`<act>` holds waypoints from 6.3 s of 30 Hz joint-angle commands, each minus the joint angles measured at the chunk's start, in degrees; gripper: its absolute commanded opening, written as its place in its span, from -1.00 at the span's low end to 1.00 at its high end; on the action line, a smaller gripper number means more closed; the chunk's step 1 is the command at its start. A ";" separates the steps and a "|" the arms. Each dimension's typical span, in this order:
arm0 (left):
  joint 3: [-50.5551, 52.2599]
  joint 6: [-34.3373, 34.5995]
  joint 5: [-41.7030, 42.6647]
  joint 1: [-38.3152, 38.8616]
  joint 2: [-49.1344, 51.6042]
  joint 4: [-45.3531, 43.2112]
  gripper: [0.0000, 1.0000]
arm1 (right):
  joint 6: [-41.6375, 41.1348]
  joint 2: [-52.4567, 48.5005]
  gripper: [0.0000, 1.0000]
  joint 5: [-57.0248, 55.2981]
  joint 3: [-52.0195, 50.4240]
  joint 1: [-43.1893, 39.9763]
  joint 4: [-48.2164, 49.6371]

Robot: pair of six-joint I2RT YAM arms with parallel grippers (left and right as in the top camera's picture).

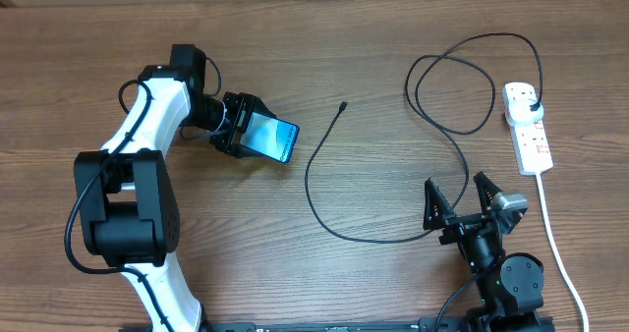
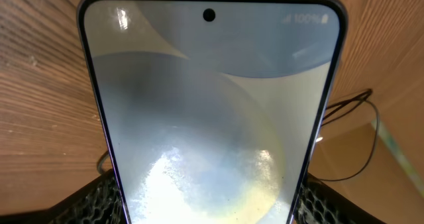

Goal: Plug charger to phone and switch on socket

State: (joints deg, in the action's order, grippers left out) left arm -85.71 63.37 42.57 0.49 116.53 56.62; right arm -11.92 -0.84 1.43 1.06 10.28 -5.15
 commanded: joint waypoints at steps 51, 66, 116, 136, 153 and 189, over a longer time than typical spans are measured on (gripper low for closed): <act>-1.79 12.55 18.53 -0.11 0.35 0.13 0.15 | 0.02 0.59 1.00 -0.50 -0.61 0.48 0.39; -1.79 13.97 18.67 -0.11 0.35 0.13 0.13 | 0.02 0.59 1.00 -0.50 -0.59 0.48 0.39; -1.77 12.11 -5.70 7.65 0.35 0.57 0.09 | -20.37 -64.08 1.00 34.01 49.40 0.61 -20.68; -1.77 15.17 -5.51 11.63 0.35 0.57 0.10 | -29.22 -84.98 0.27 27.19 49.40 14.78 -7.04; -1.77 15.96 -0.46 13.18 0.35 0.61 0.09 | -36.52 -87.84 -0.09 15.26 49.37 20.61 -4.46; -1.77 17.42 4.57 15.19 0.35 -0.98 0.14 | -36.54 -89.24 -0.88 16.65 49.37 20.94 -0.83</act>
State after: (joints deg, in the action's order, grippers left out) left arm -85.89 80.03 43.53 15.70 116.53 55.68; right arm -48.40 -90.13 18.24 48.99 30.83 -6.50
